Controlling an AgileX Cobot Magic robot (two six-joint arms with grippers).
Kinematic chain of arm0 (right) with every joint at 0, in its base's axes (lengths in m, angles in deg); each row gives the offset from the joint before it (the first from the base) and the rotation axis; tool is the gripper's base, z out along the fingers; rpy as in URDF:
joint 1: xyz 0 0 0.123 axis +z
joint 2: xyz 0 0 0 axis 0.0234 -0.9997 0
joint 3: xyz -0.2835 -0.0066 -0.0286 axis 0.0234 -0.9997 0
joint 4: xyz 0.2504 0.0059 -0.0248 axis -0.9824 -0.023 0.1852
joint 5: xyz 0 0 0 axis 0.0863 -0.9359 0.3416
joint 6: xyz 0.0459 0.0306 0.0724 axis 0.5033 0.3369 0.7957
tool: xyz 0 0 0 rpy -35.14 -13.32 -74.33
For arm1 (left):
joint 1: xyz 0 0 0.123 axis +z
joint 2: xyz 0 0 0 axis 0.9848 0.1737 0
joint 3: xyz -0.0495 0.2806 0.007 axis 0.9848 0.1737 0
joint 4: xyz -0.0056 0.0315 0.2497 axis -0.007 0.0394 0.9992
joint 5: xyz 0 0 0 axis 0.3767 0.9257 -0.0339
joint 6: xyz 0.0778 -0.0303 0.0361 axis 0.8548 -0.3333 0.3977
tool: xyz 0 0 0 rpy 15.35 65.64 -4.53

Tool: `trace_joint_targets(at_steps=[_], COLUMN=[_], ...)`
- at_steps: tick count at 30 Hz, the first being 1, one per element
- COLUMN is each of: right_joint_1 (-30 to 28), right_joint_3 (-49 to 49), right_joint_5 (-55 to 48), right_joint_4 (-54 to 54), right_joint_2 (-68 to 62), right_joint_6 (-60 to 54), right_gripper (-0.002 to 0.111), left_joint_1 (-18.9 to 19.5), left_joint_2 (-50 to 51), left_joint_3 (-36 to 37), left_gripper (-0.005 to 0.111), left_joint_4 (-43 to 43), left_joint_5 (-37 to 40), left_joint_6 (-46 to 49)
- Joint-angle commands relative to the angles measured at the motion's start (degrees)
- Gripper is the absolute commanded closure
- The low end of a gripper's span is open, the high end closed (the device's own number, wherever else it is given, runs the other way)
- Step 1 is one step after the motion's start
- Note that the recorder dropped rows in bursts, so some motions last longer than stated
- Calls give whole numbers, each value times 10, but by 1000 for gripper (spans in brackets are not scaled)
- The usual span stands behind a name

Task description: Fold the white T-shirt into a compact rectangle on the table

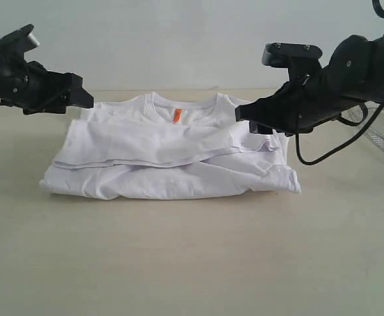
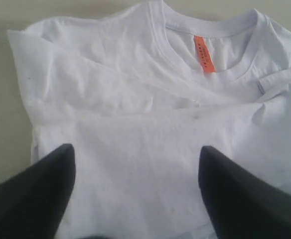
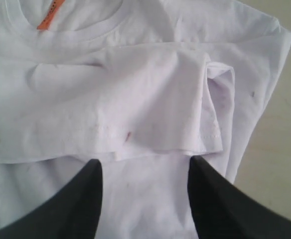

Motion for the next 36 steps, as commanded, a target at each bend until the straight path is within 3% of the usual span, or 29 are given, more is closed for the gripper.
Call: trace_joint_targets(at_steps=[1,8,11,13,16,20,25,36], right_joint_1=[-4,-7,-20,-38,-50,-50,-50,-48], right_joint_3=[1,1,1,-13,-68,-111,-113,-112], right_joint_5=[-8,-36,-82,-108,-107,-58,-41,-28], right_joint_4=[1,3,4,2,2,-3,-46,-155], right_joint_2=[6,12,32,45,48,48,23,-2], right_joint_6=[-2,-2,-11,-9,-14,-14,-42,-139], right_gripper=[62,62,62,62,62,62,62,62], left_joint_1=[3,17,28,37,40,40,36,36], left_joint_2=[-6,-6,-8,-10,-10,-10,-10,-7], left_joint_3=[-4,-4,-4,0,42,96,106,106], left_gripper=[40,40,41,44,46,46,46,46], left_joint_4=[25,106,156,185,228,221,93,93], left_joint_5=[21,72,133,189,199,148,110,111], left_joint_6=[-24,-91,-133,-170,-207,-207,-134,-131])
